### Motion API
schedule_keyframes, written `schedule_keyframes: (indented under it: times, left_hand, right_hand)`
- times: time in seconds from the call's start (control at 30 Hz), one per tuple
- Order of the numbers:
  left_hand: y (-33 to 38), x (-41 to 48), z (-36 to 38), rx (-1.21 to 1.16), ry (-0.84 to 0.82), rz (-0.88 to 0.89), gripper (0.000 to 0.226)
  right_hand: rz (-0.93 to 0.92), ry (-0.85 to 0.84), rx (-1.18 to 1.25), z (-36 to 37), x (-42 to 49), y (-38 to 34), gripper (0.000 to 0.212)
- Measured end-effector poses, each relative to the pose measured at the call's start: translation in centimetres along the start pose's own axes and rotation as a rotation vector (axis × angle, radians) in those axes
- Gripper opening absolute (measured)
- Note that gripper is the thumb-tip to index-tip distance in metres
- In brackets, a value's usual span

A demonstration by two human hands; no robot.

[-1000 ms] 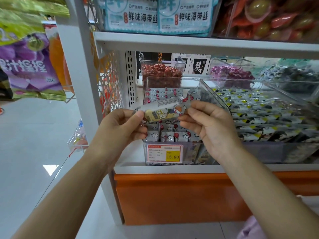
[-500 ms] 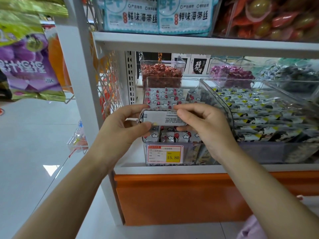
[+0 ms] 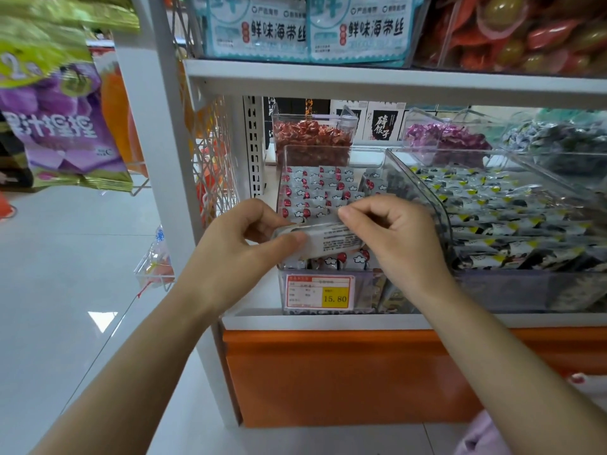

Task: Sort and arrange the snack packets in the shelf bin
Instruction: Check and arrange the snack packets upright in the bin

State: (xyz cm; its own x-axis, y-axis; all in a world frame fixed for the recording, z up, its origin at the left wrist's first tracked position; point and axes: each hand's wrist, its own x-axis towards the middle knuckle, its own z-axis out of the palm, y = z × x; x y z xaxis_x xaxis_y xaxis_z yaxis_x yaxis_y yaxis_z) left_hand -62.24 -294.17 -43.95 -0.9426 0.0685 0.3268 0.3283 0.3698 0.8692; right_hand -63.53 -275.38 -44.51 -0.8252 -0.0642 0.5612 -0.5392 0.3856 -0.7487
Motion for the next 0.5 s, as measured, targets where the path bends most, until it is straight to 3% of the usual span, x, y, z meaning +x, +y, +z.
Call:
schedule_keyframes:
  times: [0.2, 0.33, 0.5]
  left_hand:
    - [0.1, 0.4, -0.7, -0.095, -0.123, -0.117, 0.022]
    - [0.2, 0.6, -1.4, -0.113, -0.157, -0.139, 0.023]
    - [0.2, 0.5, -2.1, -0.102, -0.177, -0.119, 0.032]
  right_hand:
    - [-0.041, -0.053, 0.035, 0.2, -0.1, -0.5, 0.012]
    - [-0.069, -0.077, 0.049, 0.3, -0.2, -0.6, 0.021]
    - [-0.029, -0.083, 0.1, 0.2, -0.1, -0.4, 0.018]
